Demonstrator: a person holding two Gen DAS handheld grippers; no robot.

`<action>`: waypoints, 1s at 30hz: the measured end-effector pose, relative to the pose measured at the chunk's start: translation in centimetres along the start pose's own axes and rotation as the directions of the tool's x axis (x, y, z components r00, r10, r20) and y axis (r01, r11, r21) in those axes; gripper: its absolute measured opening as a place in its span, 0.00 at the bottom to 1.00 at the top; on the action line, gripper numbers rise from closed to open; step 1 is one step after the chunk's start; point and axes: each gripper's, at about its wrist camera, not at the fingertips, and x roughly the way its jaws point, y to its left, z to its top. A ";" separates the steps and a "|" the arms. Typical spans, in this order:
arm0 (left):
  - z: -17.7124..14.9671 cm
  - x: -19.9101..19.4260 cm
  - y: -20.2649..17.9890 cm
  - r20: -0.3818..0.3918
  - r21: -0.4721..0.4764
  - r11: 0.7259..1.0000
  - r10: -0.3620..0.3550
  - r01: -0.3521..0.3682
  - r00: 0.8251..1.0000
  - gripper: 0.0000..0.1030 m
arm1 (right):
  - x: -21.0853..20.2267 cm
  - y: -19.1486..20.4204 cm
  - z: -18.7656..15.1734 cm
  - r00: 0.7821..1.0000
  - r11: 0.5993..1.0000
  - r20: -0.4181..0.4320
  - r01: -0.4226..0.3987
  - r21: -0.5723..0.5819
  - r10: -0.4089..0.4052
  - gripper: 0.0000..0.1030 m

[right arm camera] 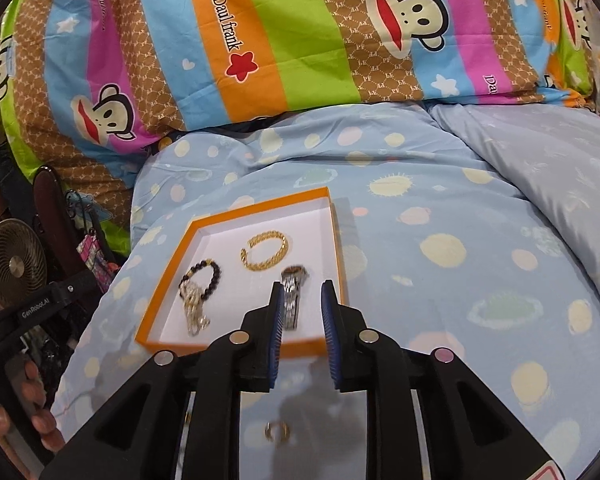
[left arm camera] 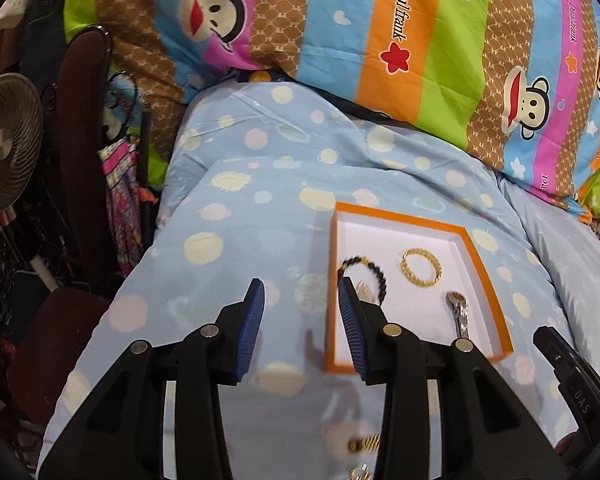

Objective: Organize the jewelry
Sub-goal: 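Withdraw both grippers from the box toward the loose jewelry on the sheet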

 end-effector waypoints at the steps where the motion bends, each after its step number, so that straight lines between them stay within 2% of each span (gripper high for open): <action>1: -0.6 -0.6 0.3 -0.005 -0.001 1.000 0.001 -0.001 1.000 0.36 | -0.6 0.1 -0.6 1.000 1.000 -0.002 0.001 -0.004 -0.001 0.23; 6: -3.9 -2.8 1.2 -0.040 -0.002 1.000 -0.001 0.001 0.999 0.36 | -3.3 0.9 -4.0 1.000 1.000 -0.030 -0.003 -0.022 0.003 0.29; 8: -5.5 -3.4 1.1 -0.059 0.000 1.000 -0.008 0.008 0.998 0.36 | -4.1 1.1 -5.3 0.999 1.000 -0.042 -0.002 -0.027 0.001 0.36; 10: -7.0 -3.8 0.9 -0.077 0.003 1.000 -0.018 0.019 0.997 0.36 | -4.6 1.2 -6.6 0.999 0.999 -0.054 0.005 -0.033 -0.007 0.39; 16: -10.7 -3.8 -0.5 -0.140 0.032 0.998 -0.049 0.054 0.989 0.36 | -5.3 1.1 -9.4 0.994 0.999 -0.105 0.007 -0.033 -0.011 0.39; 21: -12.7 -4.0 -1.4 -0.163 0.057 0.995 -0.074 0.084 0.984 0.36 | -4.9 1.3 -10.5 0.990 0.999 -0.144 0.007 -0.053 -0.014 0.39; 27: -13.7 -4.2 -1.6 -0.164 0.089 0.992 -0.077 0.093 0.983 0.36 | -3.8 2.0 -10.3 0.984 0.996 -0.180 -0.012 -0.085 -0.004 0.39; 30: -13.9 -4.2 -1.6 -0.167 0.095 0.990 -0.085 0.102 0.982 0.40 | -3.2 2.5 -10.0 0.982 0.993 -0.187 -0.013 -0.113 -0.008 0.39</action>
